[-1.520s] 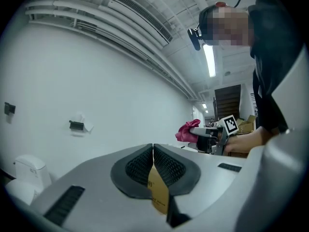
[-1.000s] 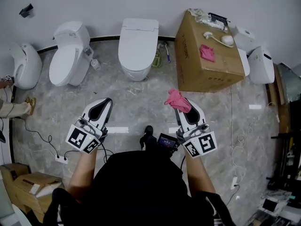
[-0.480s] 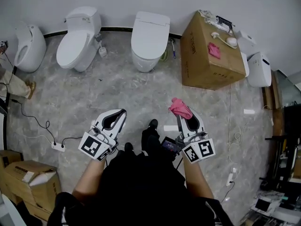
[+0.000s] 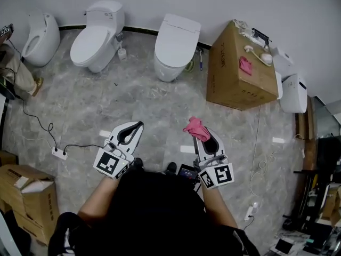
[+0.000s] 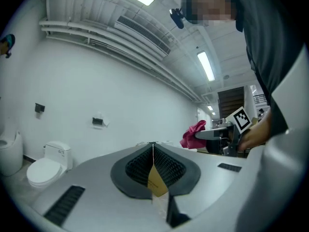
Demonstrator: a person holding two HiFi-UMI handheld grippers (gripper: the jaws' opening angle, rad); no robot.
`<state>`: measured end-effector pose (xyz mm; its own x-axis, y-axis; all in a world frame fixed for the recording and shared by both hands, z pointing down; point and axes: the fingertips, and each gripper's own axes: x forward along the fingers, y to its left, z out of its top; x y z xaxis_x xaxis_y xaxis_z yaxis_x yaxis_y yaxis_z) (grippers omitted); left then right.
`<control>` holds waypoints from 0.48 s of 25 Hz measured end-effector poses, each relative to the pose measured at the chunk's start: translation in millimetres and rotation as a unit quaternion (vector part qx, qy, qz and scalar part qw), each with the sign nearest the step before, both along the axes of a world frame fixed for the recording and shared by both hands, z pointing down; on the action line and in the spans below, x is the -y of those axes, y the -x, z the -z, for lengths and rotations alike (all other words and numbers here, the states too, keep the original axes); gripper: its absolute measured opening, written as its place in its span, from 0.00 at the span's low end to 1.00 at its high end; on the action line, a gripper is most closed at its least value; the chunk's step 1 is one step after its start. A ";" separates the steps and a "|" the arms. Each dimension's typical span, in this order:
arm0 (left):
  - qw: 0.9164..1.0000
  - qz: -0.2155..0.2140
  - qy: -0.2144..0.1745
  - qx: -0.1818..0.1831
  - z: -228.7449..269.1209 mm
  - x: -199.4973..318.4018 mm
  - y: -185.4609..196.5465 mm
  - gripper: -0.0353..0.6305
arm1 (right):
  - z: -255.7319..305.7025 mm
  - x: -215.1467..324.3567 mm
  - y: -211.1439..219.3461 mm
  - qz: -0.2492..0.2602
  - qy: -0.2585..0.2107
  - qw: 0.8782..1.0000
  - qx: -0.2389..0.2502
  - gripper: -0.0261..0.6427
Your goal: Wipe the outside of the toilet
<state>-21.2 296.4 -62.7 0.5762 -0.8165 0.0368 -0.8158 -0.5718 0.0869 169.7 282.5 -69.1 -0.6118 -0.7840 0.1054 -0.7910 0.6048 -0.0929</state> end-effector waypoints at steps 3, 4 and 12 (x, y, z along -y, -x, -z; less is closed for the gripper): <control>0.999 0.040 0.012 0.004 -2.9 7.5 5.7 0.08 | -4.3 -1.5 -13.7 -0.007 -0.004 1.000 -0.009 0.23; 0.999 0.047 0.014 0.003 -3.0 10.6 1.8 0.08 | -4.8 -1.2 -23.1 -0.006 -0.004 1.000 -0.012 0.23; 0.999 0.017 -0.035 0.030 25.8 18.3 -46.7 0.08 | -9.8 2.7 -76.4 -0.006 0.004 1.000 0.002 0.22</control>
